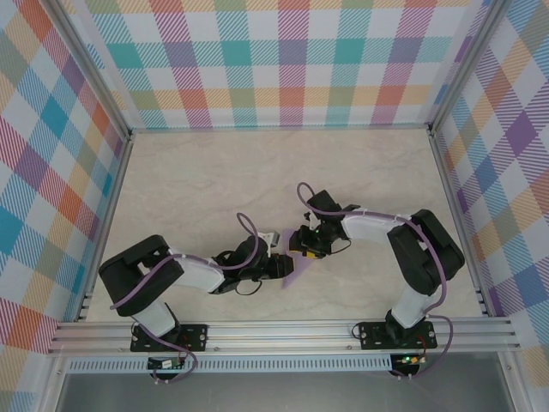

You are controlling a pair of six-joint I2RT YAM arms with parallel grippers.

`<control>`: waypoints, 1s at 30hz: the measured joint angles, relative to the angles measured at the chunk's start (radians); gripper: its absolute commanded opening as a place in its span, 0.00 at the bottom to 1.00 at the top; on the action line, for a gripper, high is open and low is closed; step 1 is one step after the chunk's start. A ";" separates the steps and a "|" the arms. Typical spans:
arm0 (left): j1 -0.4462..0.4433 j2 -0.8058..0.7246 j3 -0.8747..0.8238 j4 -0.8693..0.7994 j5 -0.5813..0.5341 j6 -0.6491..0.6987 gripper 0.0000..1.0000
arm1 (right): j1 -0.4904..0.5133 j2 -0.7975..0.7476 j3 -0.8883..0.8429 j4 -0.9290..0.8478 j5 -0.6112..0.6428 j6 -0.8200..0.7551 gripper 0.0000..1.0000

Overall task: Fold a paper plane with a square sheet of paper (pick it up from the middle)
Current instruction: Fourth fold the wing at the center of the table.

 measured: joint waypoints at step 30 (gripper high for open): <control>0.002 -0.079 0.002 -0.044 0.038 0.023 0.08 | 0.016 0.037 0.072 -0.089 0.046 0.043 0.54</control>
